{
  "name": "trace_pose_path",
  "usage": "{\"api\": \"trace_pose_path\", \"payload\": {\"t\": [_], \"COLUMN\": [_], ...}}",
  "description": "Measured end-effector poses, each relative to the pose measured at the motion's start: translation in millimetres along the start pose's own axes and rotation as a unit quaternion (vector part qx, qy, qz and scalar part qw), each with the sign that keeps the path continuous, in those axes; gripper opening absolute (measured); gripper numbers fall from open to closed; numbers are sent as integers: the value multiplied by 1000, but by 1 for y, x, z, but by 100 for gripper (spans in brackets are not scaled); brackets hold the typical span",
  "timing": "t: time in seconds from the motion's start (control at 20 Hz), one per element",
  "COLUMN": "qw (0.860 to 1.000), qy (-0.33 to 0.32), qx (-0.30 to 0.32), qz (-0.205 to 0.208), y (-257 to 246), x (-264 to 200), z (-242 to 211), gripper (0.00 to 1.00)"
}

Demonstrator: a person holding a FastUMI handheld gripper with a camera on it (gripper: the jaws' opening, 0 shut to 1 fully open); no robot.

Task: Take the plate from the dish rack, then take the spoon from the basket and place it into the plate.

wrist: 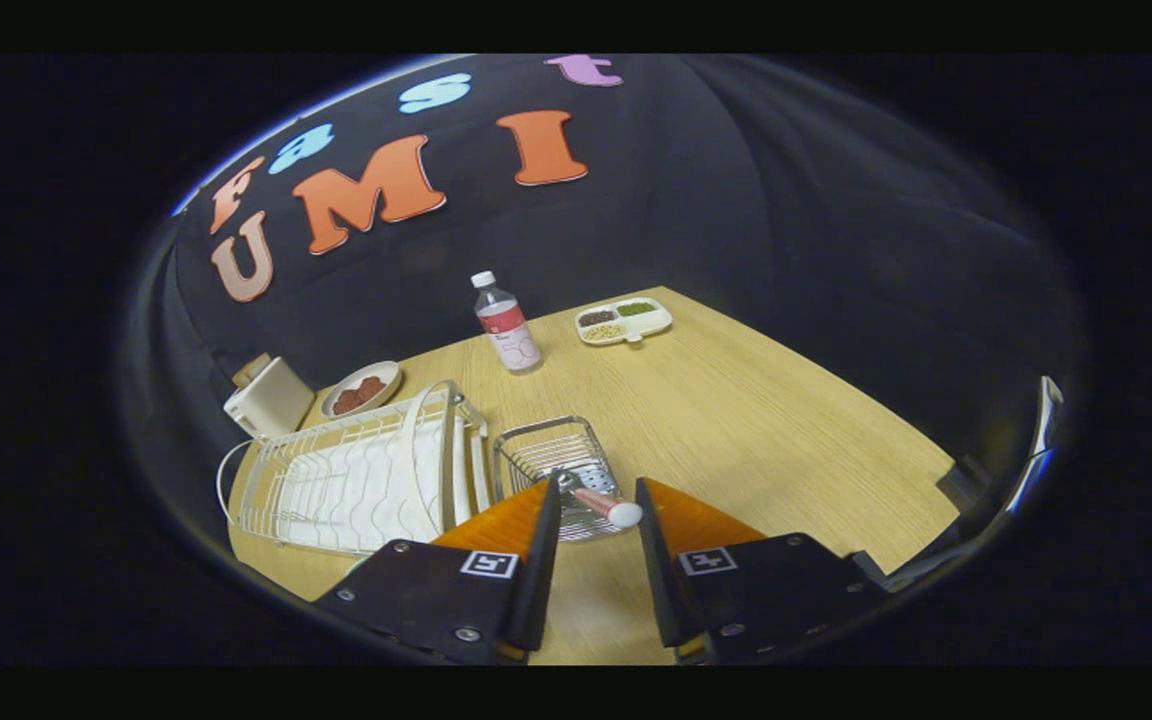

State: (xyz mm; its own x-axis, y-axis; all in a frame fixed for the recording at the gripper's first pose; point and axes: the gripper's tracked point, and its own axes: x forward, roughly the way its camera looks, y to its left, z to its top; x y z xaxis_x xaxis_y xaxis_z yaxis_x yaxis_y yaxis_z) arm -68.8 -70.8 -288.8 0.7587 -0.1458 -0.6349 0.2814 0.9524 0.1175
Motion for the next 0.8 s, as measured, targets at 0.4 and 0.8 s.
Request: {"api": "trace_pose_path", "payload": {"t": [0.4,0.8], "qw": [999,999], "qy": [14,-8], "qx": [-36,-41], "qz": [24,25], "y": [27,37], "x": [-5,-19], "z": [-12,18], "gripper": [22,13]}}
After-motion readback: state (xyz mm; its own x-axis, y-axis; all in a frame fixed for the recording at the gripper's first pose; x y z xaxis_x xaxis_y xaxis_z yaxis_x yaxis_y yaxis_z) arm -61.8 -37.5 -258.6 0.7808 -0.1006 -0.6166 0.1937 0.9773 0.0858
